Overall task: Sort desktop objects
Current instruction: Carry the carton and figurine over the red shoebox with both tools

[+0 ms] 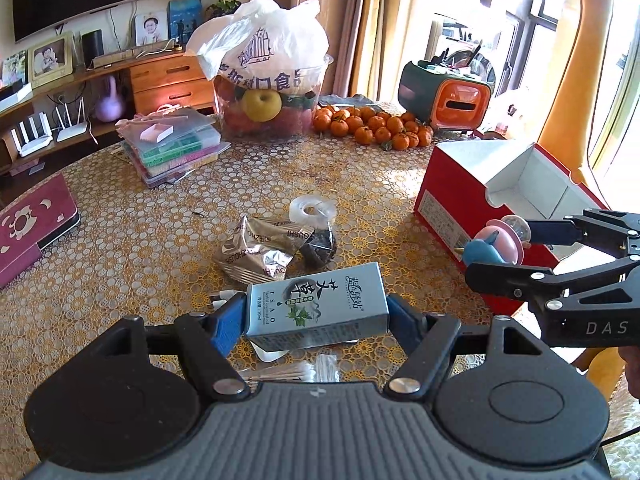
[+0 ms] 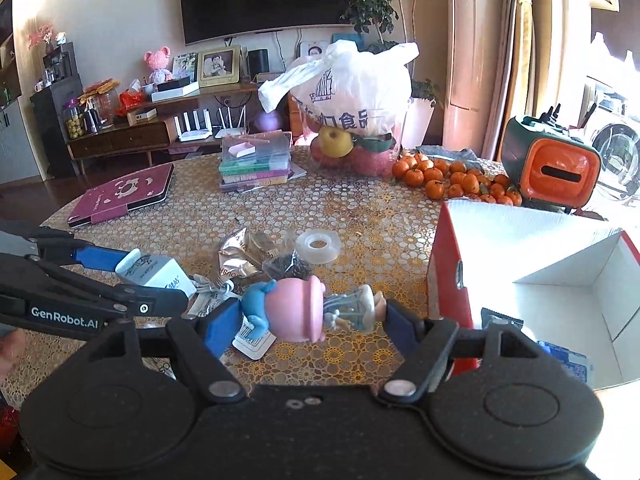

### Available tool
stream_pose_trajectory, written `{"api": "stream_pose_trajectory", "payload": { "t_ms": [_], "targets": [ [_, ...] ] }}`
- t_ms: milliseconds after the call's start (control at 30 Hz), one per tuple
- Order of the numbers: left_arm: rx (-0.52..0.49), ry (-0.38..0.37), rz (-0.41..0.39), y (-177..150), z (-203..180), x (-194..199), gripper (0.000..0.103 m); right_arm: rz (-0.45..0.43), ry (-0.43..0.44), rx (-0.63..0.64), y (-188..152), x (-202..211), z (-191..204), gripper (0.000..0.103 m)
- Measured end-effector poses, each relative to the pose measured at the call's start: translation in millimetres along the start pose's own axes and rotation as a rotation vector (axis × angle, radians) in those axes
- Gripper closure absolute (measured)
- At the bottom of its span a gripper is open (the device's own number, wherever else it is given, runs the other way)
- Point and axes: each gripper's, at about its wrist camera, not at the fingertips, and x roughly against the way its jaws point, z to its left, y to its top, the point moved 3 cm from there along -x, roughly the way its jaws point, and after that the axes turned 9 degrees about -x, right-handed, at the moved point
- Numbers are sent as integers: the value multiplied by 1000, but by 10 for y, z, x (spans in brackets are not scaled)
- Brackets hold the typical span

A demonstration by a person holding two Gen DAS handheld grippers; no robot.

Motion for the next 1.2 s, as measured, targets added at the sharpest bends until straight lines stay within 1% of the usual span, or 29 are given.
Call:
{"api": "stream_pose_trajectory", "payload": {
  "t_ms": [267, 400, 700, 1000, 1200],
  "targets": [
    [-49, -29, -12, 187, -293, 176, 29, -36, -10, -25, 69, 397, -194, 26],
    [-61, -56, -18, 290, -450, 224, 29, -55, -20, -27, 95, 574, -302, 26],
    [-134, -99, -45, 547, -895, 235, 29, -90, -65, -41, 122, 811, -627, 26],
    [-198, -137, -64, 789, -1316, 42, 29, -106, -153, -67, 112, 922, -1091, 26],
    [-214, -148, -51, 934, -1548, -195, 29, -92, -198, -79, 113, 873, -1394, 26]
  ]
}}
